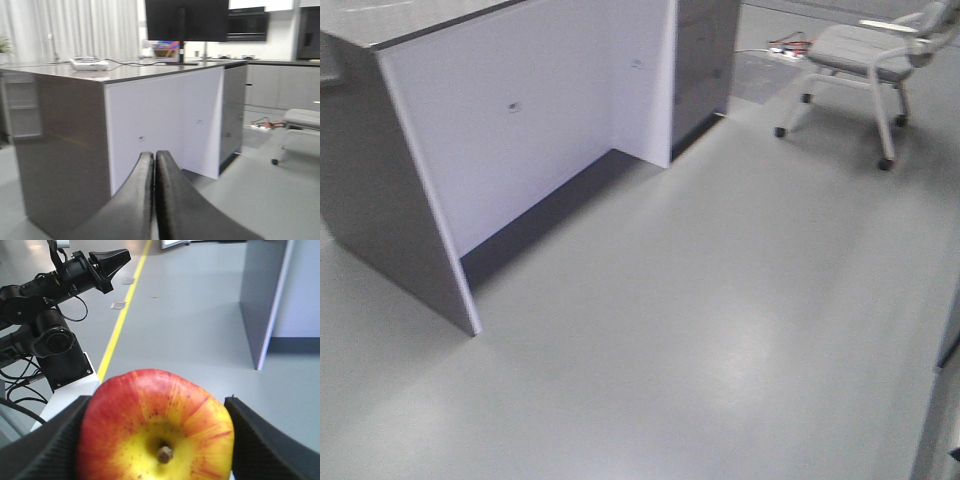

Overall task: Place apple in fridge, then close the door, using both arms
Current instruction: 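Drive the base away from the counter holding the apple in the right gripper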

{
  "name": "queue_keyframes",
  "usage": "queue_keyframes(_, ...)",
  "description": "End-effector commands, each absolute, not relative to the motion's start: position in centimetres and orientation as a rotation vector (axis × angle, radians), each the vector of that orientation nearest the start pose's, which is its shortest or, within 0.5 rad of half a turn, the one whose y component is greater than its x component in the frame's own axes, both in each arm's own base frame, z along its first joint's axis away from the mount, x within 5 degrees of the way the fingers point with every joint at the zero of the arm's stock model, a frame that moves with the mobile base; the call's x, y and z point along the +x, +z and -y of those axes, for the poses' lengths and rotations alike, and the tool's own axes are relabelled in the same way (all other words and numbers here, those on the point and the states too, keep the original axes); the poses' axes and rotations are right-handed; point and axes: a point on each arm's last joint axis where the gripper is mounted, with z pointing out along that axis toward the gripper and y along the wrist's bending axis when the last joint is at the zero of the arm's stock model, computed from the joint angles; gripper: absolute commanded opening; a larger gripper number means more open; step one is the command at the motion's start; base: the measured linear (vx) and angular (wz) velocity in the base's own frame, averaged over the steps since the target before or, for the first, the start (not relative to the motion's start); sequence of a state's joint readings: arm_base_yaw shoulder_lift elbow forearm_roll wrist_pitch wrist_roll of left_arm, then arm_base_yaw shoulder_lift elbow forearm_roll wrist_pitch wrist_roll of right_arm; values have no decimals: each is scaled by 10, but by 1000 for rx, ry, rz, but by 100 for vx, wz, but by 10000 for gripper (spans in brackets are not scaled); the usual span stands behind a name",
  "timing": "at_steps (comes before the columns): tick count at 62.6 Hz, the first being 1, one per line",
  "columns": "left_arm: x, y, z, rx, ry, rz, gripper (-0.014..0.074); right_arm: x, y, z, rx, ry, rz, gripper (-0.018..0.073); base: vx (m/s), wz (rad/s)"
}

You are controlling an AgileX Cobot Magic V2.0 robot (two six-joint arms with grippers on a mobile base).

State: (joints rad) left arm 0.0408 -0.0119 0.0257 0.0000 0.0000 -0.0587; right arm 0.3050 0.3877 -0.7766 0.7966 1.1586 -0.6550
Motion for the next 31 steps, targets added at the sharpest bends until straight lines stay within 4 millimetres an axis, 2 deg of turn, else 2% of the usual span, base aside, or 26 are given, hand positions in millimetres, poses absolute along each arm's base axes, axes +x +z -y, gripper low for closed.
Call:
queue_keyframes(1, 55, 206, -2, -86, -33, -1425, -6, 6, 378, -66, -927, 803, -1738, 419, -12, 53)
queue_keyframes(31, 55, 206, -2, -86, -33, -1425, -6, 6, 378, -66, -927, 803, -1738, 419, -14, 56)
